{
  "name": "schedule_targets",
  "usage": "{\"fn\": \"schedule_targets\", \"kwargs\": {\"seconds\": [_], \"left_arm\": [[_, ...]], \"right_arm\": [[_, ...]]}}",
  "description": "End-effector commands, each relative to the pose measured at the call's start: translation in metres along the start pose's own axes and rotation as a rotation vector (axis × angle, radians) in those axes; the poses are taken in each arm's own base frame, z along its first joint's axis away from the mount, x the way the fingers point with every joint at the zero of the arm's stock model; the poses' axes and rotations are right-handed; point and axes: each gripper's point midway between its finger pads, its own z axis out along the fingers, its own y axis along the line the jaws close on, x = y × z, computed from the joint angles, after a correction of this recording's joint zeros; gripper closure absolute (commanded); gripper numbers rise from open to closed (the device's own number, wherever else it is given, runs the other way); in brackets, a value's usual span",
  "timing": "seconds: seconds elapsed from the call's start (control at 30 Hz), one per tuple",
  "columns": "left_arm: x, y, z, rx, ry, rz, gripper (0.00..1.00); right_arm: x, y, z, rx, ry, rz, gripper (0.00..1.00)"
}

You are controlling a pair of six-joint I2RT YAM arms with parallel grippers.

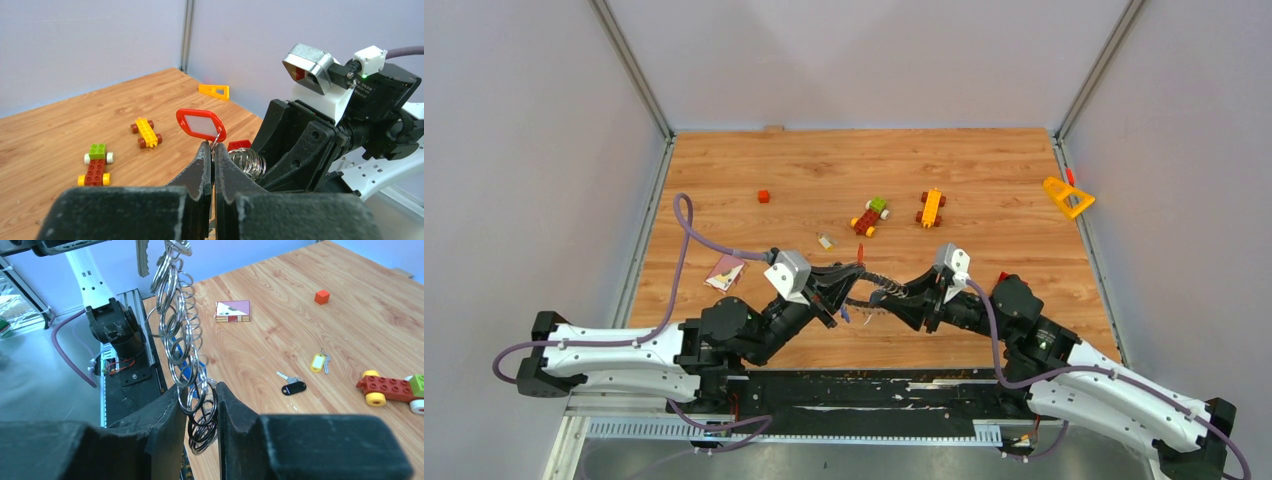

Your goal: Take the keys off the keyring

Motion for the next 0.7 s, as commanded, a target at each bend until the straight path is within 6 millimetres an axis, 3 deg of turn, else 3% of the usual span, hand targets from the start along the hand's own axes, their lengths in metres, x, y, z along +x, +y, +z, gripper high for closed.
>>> {"fn": "schedule_targets", "kwargs": {"seconds": [0.0,0.43,0.67], "left_arm": [[-0.036,-0.003,-0.002,0.02,-0.109,-0.096,1.0],[-0.049,-0.009,-0.003,0.055,-0.129,-0.112,1.0],[-0.053,-0.008,-0.005,0.057,-0.139,-0.113,1.0]], "right_arm": [[-0.021,0.016,0.002,-0.088,-0.092,-0.046,0.71],[-0.025,0.016,0.008,-0.1,-0.157,-0.07,0.76],[-0.027,0.016,0.001,-0.095,-0.13,-0.13,0.99]]}}
